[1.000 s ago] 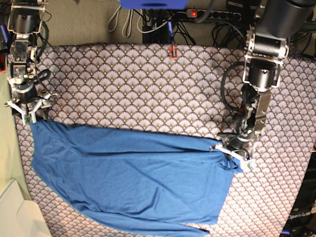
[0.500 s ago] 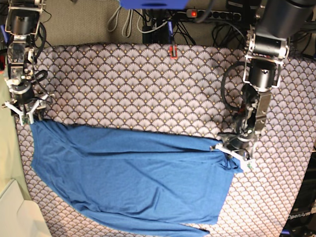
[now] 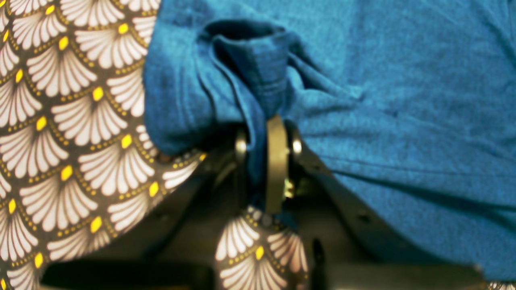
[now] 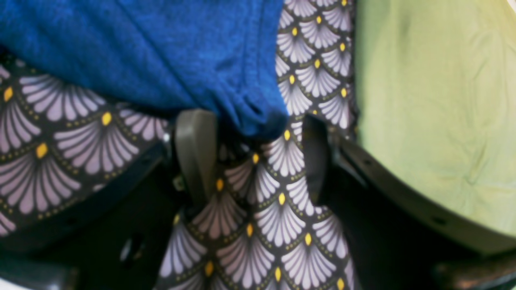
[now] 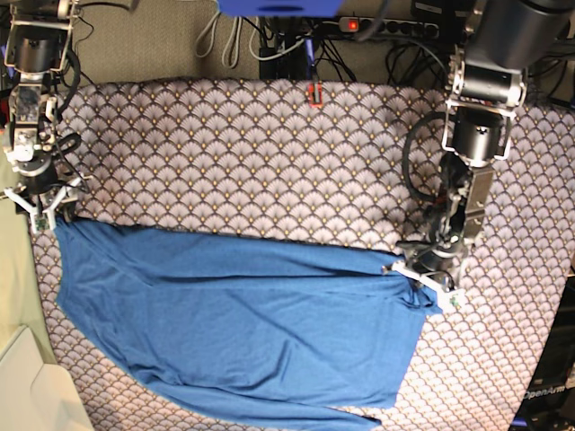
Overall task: Fold the T-shirt properly
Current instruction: 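Drag the held edge toward the robot base with both grippers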
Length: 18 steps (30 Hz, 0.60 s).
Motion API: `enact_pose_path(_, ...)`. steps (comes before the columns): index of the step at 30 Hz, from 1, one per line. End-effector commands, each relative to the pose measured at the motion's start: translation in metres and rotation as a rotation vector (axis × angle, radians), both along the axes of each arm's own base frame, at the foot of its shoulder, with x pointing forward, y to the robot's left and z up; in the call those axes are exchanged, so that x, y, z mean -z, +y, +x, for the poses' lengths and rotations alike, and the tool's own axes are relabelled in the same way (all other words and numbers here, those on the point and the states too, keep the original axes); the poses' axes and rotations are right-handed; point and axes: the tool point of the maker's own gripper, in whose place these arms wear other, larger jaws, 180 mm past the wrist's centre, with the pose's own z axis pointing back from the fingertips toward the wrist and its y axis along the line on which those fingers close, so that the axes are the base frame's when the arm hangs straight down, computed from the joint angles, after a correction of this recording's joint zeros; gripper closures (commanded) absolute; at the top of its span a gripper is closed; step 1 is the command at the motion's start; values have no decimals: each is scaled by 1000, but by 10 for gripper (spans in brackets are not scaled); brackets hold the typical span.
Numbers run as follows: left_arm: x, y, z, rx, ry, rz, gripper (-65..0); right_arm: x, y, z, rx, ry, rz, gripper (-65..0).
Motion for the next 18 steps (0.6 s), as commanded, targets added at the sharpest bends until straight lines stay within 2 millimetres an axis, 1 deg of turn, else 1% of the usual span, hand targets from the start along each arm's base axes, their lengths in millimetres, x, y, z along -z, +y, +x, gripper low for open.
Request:
enact_pose_path(1, -13, 5, 10, -1, -27, 12, -3, -20, -10, 11, 0, -55, -29, -298)
enact_pose_path(2, -13, 5, 10, -1, -27, 12, -3, -20, -9, 11, -3, -54, -28, -290)
enact_pose_path(4, -13, 5, 9, -1, -26, 12, -3, -15, 0, 13, -33, -40, -29, -275)
enact_pose_path(8, -13, 5, 9, -1, -26, 12, -3, -8, 16, 15, -113, -1, -54, -275)
enact_pose_path(12, -13, 5, 9, -1, -26, 12, -3, -8, 18, 16, -117, -2, -54, -275)
enact_pose_path(15, -13, 5, 9, -1, -26, 12, -3, -14, 19, 24, -118, -20, -53, -273)
enact_pose_path(18, -13, 5, 9, -1, -27, 12, -3, -10, 14, 22, -106, -4, -52, -269)
